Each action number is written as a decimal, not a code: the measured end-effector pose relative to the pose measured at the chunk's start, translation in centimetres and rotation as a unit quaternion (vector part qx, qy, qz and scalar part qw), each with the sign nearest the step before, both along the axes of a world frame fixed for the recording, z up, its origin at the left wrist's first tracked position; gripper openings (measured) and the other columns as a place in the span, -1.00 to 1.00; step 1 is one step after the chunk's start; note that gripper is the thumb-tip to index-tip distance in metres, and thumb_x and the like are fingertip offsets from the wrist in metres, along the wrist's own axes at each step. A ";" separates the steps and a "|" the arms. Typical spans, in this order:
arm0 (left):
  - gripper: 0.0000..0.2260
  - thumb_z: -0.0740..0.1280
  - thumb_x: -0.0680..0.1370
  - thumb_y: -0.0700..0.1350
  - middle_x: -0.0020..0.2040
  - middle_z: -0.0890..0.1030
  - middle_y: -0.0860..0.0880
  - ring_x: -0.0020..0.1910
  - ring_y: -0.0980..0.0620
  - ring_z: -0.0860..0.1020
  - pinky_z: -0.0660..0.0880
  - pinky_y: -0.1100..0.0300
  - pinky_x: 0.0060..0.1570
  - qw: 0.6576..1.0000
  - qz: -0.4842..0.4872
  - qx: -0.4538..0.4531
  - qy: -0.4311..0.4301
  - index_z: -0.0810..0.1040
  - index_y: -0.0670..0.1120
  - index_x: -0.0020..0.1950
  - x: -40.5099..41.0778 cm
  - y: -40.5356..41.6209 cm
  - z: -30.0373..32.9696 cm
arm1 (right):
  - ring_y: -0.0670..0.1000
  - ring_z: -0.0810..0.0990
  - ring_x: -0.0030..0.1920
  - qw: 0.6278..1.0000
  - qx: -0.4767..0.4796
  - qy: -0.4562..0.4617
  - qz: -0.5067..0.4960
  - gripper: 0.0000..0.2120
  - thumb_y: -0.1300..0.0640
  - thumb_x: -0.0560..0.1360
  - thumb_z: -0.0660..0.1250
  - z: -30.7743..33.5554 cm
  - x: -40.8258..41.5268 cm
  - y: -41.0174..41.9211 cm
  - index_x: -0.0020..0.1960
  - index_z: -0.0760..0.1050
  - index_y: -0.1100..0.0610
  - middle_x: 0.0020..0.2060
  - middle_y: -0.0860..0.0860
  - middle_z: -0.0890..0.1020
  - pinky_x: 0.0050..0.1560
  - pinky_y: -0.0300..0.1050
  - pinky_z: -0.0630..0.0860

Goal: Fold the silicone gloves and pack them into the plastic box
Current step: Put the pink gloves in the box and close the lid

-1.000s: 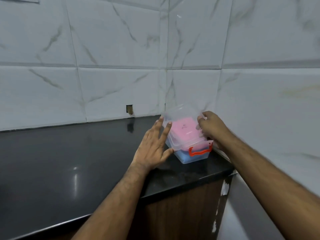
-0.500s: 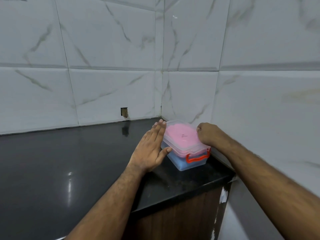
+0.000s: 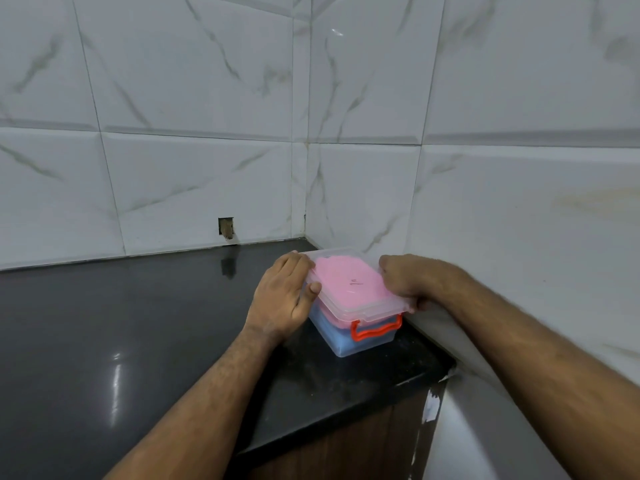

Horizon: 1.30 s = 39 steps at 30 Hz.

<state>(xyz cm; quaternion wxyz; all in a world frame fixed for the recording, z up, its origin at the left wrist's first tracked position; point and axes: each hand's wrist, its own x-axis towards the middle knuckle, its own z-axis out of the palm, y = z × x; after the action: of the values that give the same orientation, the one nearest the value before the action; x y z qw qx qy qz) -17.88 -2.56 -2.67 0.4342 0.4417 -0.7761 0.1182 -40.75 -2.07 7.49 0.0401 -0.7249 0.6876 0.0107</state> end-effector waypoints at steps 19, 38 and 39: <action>-0.22 -0.18 0.63 0.34 0.32 0.60 -0.14 0.36 -0.12 0.52 0.39 -0.05 0.38 0.997 -0.007 0.000 -0.073 0.56 -0.19 0.33 -0.2 1.6 0.1 | 0.16 0.58 0.23 0.973 -0.169 -0.156 0.033 -0.57 0.27 0.61 0.11 -3.6 0.4 -4.3 0.42 0.47 0.05 0.28 0.13 0.61 0.23 -0.06 0.49; -0.07 0.34 0.45 0.44 0.64 0.25 -0.06 0.65 0.02 0.11 0.13 0.04 0.61 0.994 0.004 0.075 -0.078 0.25 -0.12 0.62 -2.2 5.4 -0.7 | -0.02 0.04 0.62 0.846 -0.452 -0.246 0.141 -0.51 -0.11 0.70 -0.01 -13.9 1.5 6.7 0.60 0.18 -0.06 0.58 -0.10 0.23 0.56 0.12 0.14; 0.00 0.38 0.40 0.46 0.66 0.19 -0.05 0.66 0.04 0.06 0.08 0.07 0.62 0.993 -0.003 0.086 -0.078 0.19 -0.10 0.64 -2.2 5.3 -0.9 | 0.00 -0.04 0.63 0.846 -0.445 -0.253 0.151 -0.46 -0.13 0.68 0.03 -14.3 1.4 7.0 0.64 0.09 -0.06 0.62 -0.11 0.13 0.56 0.10 0.13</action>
<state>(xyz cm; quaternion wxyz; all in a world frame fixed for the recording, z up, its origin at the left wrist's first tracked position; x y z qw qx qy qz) -20.03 2.73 -3.55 0.3330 0.4651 -0.8160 0.0836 -39.38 4.89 -6.79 -0.1165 -0.7373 0.4668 -0.4743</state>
